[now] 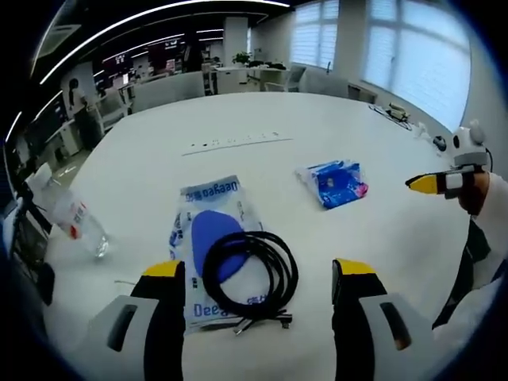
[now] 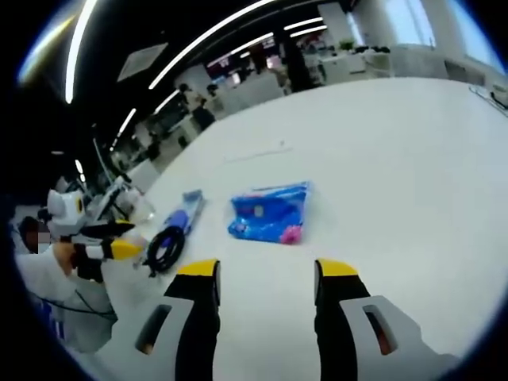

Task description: Arrange the tabletop items into an orderly group along one side of the table until the central work area is clear of visible clutter.

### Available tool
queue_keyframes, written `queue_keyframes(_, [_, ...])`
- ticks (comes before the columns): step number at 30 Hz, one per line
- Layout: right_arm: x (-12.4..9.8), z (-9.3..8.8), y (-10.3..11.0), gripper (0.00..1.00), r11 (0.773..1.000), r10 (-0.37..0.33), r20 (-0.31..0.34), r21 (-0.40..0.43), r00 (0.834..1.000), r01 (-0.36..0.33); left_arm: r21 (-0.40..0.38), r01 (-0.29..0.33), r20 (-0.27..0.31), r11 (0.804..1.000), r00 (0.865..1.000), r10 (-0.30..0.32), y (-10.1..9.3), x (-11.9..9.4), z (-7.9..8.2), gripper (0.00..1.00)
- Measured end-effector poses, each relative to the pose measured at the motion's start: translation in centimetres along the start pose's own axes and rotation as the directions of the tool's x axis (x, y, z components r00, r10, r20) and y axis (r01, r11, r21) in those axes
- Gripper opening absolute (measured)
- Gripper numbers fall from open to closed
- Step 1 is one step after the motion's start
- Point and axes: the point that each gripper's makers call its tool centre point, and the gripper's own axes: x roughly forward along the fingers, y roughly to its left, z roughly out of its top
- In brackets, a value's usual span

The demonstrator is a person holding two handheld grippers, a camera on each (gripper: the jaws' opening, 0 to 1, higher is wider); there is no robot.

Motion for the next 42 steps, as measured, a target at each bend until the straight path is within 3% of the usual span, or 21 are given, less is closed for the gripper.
queue_keyframes(11, [0.1, -1.2, -0.2, 0.44, 1.000, 0.009, -0.018, 0.020, 1.000, -0.009, 0.051, 0.038, -0.084, 0.998, 0.996, -0.034, -1.3, 1.4, -2.9, 0.77])
queue_keyframes(25, [-0.1, -2.8, -1.4, 0.42, 0.997, 0.003, -0.031, 0.072, 1.000, -0.001, 0.093, 0.064, -0.177, 0.994, 0.983, -0.047, -2.1, 3.9, -4.9, 0.69])
queue_keyframes(31, [0.0, -3.3, -1.7, 0.41, 0.996, 0.008, -0.043, 0.091, 0.999, -0.004, 0.143, 0.064, -0.218, 0.988, 0.975, -0.031, -2.0, 5.2, -5.3, 0.60])
queue_keyframes(35, [0.0, -3.7, -2.1, 0.41, 0.994, 0.008, -0.047, 0.107, 0.999, -0.003, 0.193, 0.061, -0.266, 0.979, 0.964, -0.008, -2.0, 5.7, -6.0, 0.38])
queue_keyframes(36, [0.0, -3.8, -2.3, 0.41, 0.994, 0.007, -0.047, 0.109, 0.999, -0.002, 0.203, 0.054, -0.264, 0.978, 0.964, 0.002, -1.9, 5.7, -6.0, 0.33])
queue_keyframes(40, [-0.1, -4.1, -2.9, 0.40, 0.993, 0.001, -0.048, 0.118, 0.999, 0.004, 0.262, 0.056, -0.249, 0.963, 0.968, 0.012, -2.1, 5.7, -5.7, 0.28])
queue_keyframes(42, [-0.1, -4.2, -3.0, 0.40, 0.993, 0.000, -0.052, 0.121, 0.999, 0.007, 0.265, 0.074, -0.236, 0.961, 0.972, -0.010, -2.6, 5.6, -5.4, 0.18])
